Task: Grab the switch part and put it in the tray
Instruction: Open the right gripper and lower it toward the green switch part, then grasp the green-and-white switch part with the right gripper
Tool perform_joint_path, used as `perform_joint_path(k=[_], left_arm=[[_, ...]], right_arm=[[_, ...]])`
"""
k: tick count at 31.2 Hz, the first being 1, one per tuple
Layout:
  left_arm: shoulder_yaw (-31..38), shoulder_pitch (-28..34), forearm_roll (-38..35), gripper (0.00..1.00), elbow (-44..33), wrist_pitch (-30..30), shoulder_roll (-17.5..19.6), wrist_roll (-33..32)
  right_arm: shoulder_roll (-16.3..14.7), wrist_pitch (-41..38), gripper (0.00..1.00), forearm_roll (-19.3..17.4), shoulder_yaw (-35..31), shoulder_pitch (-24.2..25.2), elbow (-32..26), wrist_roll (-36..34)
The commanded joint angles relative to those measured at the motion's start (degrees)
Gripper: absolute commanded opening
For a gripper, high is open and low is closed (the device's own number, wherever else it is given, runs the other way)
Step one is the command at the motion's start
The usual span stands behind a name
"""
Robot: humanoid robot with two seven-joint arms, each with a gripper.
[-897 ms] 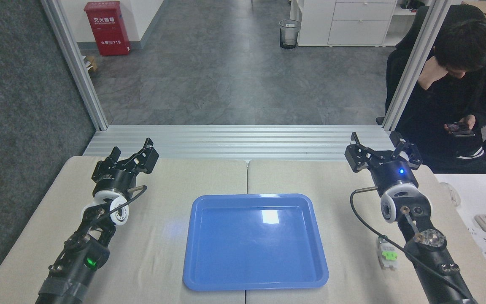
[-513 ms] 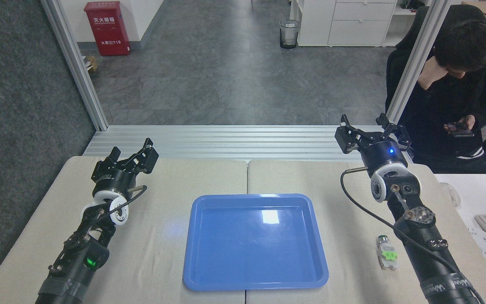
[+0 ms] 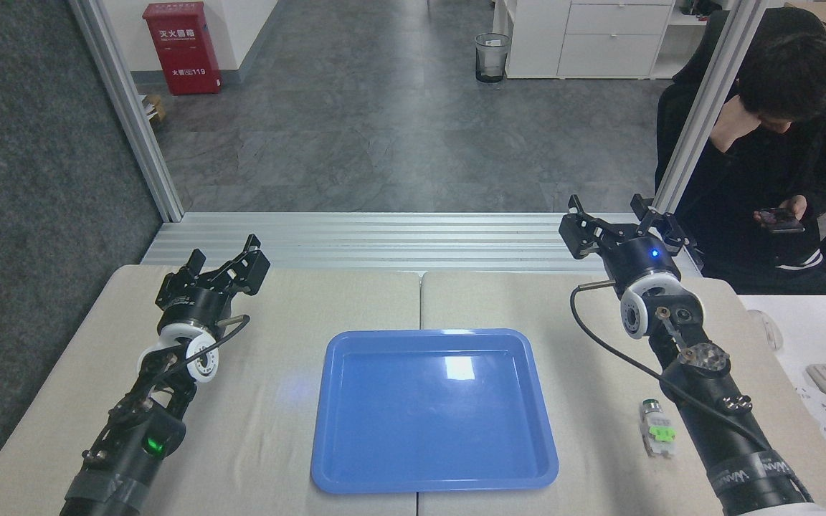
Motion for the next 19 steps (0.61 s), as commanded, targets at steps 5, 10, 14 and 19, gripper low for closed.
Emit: perform_joint_path(k=[5, 10, 14, 19], left_arm=[[0.0, 0.0, 0.0, 1.0, 0.0, 0.0, 0.0, 0.0], [0.0, 0.0, 0.0, 1.0, 0.0, 0.0, 0.0, 0.0], [0.0, 0.0, 0.0, 1.0, 0.0, 0.0, 0.0, 0.0], [0.0, 0.0, 0.0, 1.0, 0.0, 0.0, 0.0, 0.0]], right_arm=[[-4.4, -5.3, 0.97, -0.5, 1.2, -0.6, 3.7, 1.0], [-4.2, -5.2, 0.95, -0.8, 1.2, 0.3, 3.5, 1.2], [-4.2, -5.2, 0.94, -0.8, 1.2, 1.9, 3.4, 1.1], [-4.6, -5.4, 0.94, -1.1, 0.3, 5.3, 0.5, 1.4]])
